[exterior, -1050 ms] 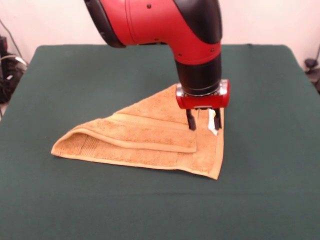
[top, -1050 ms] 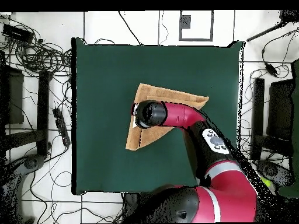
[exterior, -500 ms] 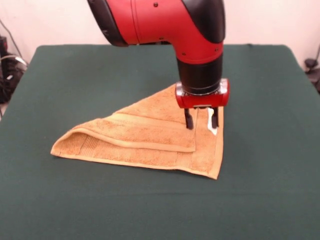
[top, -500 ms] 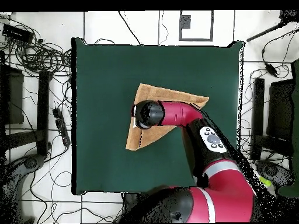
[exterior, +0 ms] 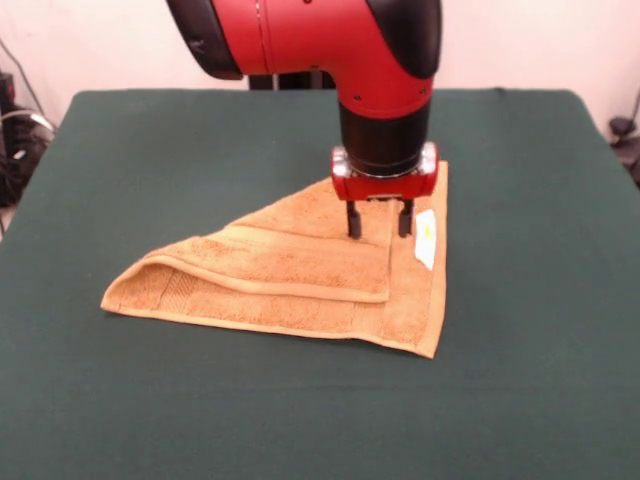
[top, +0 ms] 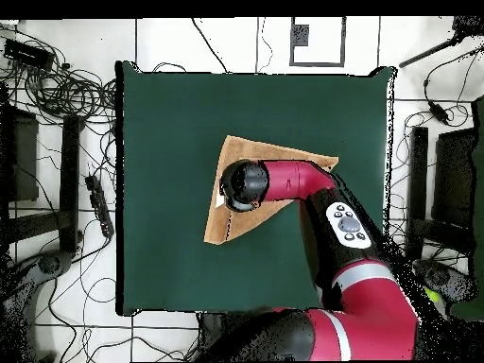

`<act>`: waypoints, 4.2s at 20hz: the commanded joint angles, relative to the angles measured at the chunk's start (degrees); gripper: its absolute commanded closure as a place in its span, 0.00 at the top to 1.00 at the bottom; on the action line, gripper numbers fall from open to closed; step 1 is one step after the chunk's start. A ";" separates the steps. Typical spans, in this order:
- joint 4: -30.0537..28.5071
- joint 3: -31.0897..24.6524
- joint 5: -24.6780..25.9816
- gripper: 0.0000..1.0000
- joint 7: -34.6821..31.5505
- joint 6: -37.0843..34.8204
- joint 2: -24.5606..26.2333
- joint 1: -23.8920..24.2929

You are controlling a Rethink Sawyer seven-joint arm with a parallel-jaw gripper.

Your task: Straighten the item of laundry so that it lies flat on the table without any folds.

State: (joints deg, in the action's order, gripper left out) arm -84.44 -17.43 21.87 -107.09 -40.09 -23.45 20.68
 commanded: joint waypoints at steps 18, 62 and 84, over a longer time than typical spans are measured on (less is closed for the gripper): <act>-0.10 -4.59 1.32 1.00 0.71 1.49 6.43 1.60; -0.63 -3.65 -6.05 1.00 -6.54 4.49 7.97 -1.88; 0.63 -2.01 -7.89 1.00 -10.51 5.15 8.17 -4.40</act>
State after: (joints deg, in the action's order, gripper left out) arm -83.36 -16.64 18.23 -107.09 -39.55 -21.53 20.89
